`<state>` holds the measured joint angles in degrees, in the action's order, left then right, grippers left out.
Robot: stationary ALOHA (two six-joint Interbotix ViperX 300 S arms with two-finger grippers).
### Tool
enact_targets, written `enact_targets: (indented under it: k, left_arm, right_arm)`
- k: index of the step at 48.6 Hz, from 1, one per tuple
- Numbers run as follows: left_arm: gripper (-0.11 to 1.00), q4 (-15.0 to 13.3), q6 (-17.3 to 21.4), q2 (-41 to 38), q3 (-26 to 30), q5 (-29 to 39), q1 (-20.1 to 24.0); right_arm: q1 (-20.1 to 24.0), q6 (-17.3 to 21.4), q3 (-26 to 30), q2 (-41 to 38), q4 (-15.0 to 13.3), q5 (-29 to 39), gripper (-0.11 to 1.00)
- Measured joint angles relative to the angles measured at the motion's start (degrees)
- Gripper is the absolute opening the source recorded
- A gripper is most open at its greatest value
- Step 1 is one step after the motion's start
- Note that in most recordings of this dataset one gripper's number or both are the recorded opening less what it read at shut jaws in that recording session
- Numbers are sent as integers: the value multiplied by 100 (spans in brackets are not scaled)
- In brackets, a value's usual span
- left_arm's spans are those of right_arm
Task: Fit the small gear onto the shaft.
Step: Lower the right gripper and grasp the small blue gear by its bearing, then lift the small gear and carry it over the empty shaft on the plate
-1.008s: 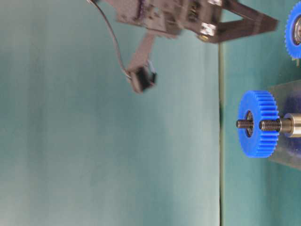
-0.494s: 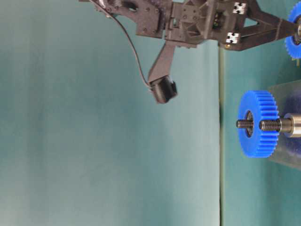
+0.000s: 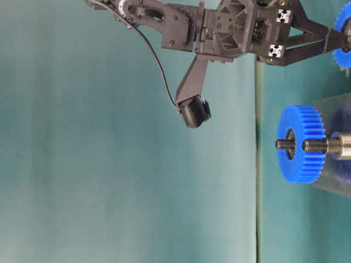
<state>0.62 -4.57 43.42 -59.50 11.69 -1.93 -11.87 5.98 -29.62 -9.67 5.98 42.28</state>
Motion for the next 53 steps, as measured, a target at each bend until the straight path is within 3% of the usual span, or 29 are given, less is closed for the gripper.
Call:
enact_targets:
  k: [33, 37, 43, 53]
  left_arm:
    - [0, 0, -18, 18, -35, 0, 0]
    - [0, 0, -26, 18, -35, 0, 0]
    - [0, 0, -26, 18, -35, -9, 0]
    - [0, 0, -35, 18, -35, -9, 0]
  right_arm:
    - [123, 9, 9, -123, 62, 35, 84]
    - [141, 9, 18, -149, 88, 44, 73]
    - [185, 9, 44, -141, 70, 62, 39]
    - [237, 53, 114, -123, 158, 185, 38]
